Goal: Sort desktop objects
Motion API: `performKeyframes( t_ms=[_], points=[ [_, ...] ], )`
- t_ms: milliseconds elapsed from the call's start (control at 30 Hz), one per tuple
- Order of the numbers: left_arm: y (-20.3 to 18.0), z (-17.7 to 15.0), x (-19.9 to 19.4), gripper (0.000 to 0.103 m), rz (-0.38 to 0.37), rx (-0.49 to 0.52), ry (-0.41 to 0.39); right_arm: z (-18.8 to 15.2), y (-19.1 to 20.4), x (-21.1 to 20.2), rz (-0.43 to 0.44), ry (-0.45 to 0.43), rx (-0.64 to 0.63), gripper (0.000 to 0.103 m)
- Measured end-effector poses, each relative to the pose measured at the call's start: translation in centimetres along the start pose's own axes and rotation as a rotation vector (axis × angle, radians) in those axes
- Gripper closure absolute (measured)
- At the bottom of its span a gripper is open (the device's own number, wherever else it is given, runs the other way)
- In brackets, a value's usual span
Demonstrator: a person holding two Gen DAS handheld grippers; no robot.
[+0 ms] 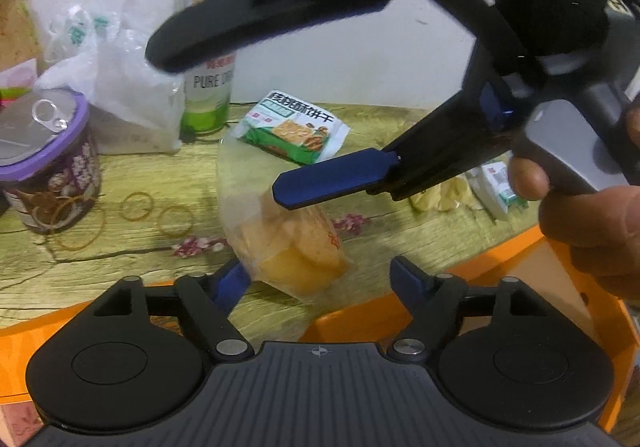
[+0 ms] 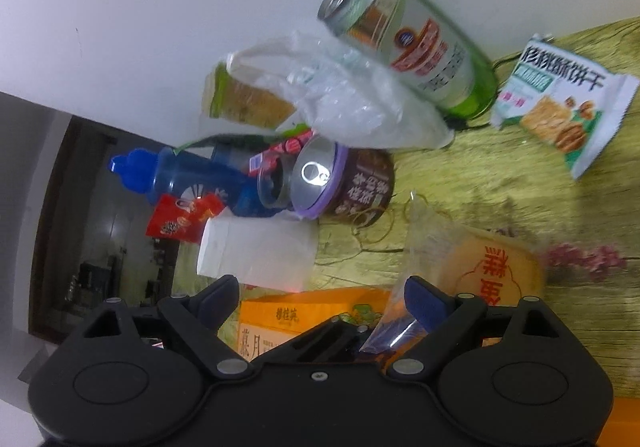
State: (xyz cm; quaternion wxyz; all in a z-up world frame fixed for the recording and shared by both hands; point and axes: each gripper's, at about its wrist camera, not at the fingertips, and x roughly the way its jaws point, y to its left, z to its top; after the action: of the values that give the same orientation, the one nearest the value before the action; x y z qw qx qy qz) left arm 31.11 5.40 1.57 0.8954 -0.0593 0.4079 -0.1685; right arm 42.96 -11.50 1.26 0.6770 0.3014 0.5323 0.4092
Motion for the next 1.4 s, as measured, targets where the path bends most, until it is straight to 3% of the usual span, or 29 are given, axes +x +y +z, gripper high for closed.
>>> performKeyframes(
  t_ms=[300, 500, 733, 967, 1400],
  points=[
    [0.7, -0.6, -1.1, 0.013, 0.021, -0.014, -0.004, 0.0, -0.2, -1.1, -0.011, -0.037, 0.008, 0.012],
    [0.8, -0.6, -1.6, 0.010, 0.030, -0.010, -0.014, 0.5, -2.5, -3.6, -0.154, -0.089, 0.052, 0.009],
    [-0.2, -0.3, -0.5, 0.010, 0.021, 0.027, 0.003, 0.5, -6.0, -1.6, -0.233, -0.026, 0.153, 0.009],
    [-0.7, 0.4, 0.9, 0.008, 0.033, 0.050, 0.016, 0.7, -7.0, -0.9, -0.222, -0.005, 0.144, 0.008],
    [-2.7, 1.2, 3.7, 0.008, -0.014, 0.085, 0.048, 0.8, -9.1, -5.3, -0.205, -0.051, 0.172, 0.008]
  ],
)
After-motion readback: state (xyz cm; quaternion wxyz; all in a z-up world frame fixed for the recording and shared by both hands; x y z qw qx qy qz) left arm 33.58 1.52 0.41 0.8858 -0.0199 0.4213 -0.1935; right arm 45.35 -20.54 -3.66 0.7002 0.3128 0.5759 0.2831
